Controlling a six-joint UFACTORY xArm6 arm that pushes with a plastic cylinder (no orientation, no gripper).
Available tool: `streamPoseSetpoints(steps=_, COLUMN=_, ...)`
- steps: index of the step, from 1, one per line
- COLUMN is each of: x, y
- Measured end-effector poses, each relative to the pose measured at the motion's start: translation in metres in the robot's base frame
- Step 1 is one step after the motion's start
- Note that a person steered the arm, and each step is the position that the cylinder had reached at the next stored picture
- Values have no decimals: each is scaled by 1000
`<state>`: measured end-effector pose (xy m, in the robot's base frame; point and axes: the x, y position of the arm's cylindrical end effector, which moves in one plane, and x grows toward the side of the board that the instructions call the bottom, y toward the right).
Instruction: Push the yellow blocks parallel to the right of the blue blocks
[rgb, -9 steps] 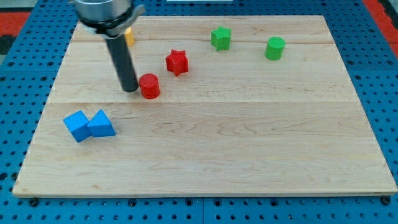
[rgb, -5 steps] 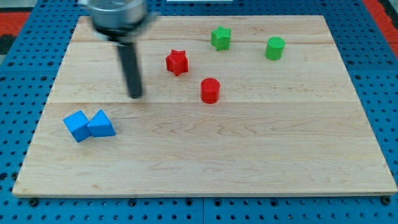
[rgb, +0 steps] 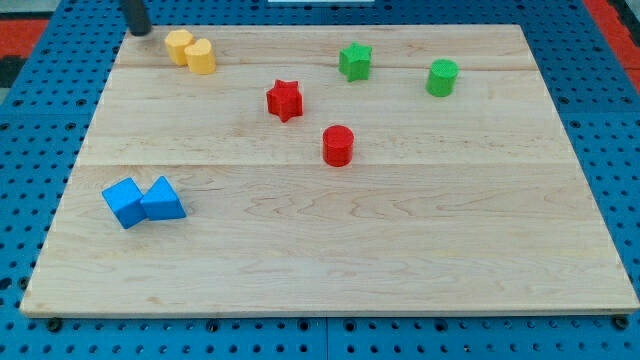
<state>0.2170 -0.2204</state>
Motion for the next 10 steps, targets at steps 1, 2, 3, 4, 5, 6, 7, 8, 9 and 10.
streamPoseSetpoints(steps=1, x=18, y=49)
streamPoseSetpoints(steps=2, x=39, y=64)
streamPoseSetpoints(steps=3, x=58, y=92)
streamPoseSetpoints(steps=4, x=96, y=128)
streamPoseSetpoints(steps=5, x=138, y=135)
streamPoseSetpoints(steps=6, x=171, y=135)
streamPoseSetpoints(steps=7, x=191, y=140)
streamPoseSetpoints(steps=8, x=163, y=102)
streamPoseSetpoints(steps=9, x=138, y=118)
streamPoseSetpoints(steps=10, x=149, y=164)
